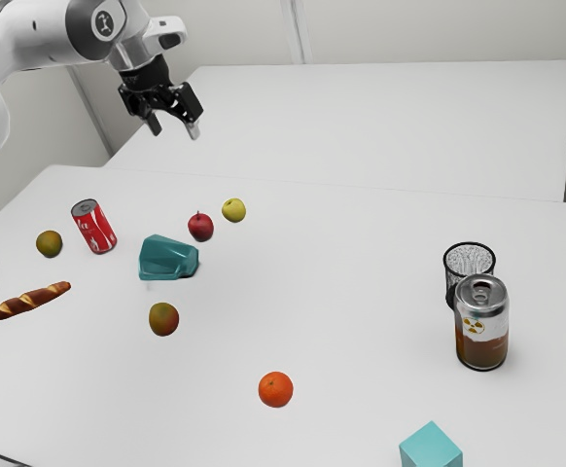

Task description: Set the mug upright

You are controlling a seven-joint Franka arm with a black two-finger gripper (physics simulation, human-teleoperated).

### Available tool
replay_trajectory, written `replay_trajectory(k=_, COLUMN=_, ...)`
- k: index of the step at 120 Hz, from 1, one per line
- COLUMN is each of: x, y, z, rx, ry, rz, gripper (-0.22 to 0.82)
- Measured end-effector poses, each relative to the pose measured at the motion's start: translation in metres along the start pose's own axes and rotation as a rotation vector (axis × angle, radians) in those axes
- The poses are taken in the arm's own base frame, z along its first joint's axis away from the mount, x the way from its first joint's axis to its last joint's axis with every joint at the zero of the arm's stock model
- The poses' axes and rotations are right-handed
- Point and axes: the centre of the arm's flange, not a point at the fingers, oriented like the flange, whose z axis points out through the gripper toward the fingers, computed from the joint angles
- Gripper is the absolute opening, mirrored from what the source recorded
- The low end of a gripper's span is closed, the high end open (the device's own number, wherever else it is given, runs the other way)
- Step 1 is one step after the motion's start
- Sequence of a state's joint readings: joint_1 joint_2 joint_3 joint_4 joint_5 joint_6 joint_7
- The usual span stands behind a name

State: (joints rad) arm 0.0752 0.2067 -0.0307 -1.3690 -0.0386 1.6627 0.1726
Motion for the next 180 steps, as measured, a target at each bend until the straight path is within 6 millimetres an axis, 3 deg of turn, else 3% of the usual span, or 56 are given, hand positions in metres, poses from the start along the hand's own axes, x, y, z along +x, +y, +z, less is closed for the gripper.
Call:
replay_trajectory(k=54, x=-0.004, y=-0.004, z=0.008, rx=-0.004, ry=-0.025, rz=-0.033, gripper=0.6)
replay_trajectory(k=76, x=-0.022, y=-0.08, z=0.001, rx=-0.094, ry=0.004, rz=-0.163, gripper=0.6)
replay_trajectory(k=90, x=-0.038, y=-0.141, z=0.014, rx=-0.209, ry=0.018, rz=-0.245, gripper=0.6)
replay_trajectory(k=106, x=-0.048, y=-0.2, z=0.062, rx=-0.356, ry=0.004, rz=-0.3, gripper=0.6)
replay_trajectory(k=136, x=-0.059, y=-0.261, z=0.159, rx=-0.557, ry=-0.019, rz=-0.322, gripper=0.6)
replay_trajectory(k=152, x=-0.063, y=-0.274, z=0.21, rx=-0.642, ry=-0.026, rz=-0.32, gripper=0.6)
replay_trajectory(k=180, x=-0.073, y=-0.27, z=0.265, rx=-0.736, ry=-0.002, rz=-0.329, gripper=0.6)
